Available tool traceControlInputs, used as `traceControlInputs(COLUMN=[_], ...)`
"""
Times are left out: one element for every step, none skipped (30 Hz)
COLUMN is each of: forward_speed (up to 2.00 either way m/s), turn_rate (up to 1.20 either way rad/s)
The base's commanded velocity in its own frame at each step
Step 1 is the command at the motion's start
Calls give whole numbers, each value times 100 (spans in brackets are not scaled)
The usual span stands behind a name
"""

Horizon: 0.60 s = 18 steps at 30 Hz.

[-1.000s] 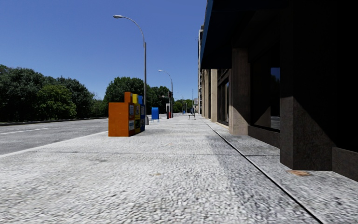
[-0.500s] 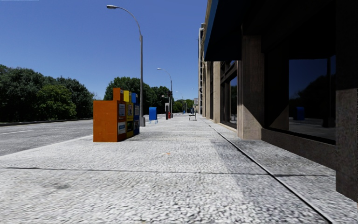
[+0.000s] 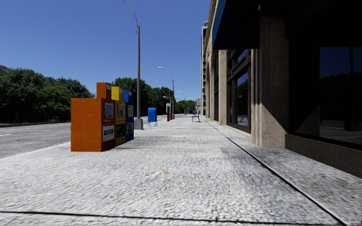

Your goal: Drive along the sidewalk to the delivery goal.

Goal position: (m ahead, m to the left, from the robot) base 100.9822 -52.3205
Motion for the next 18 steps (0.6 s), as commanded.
traceControlInputs(forward_speed=[200,200,200,200,200,200,200,200,200,200,200,200,200,200,200,200,200,200], turn_rate=[0,0,0,0,0,0,0,0,0,0,0,0,0,0,0,0,0,0])
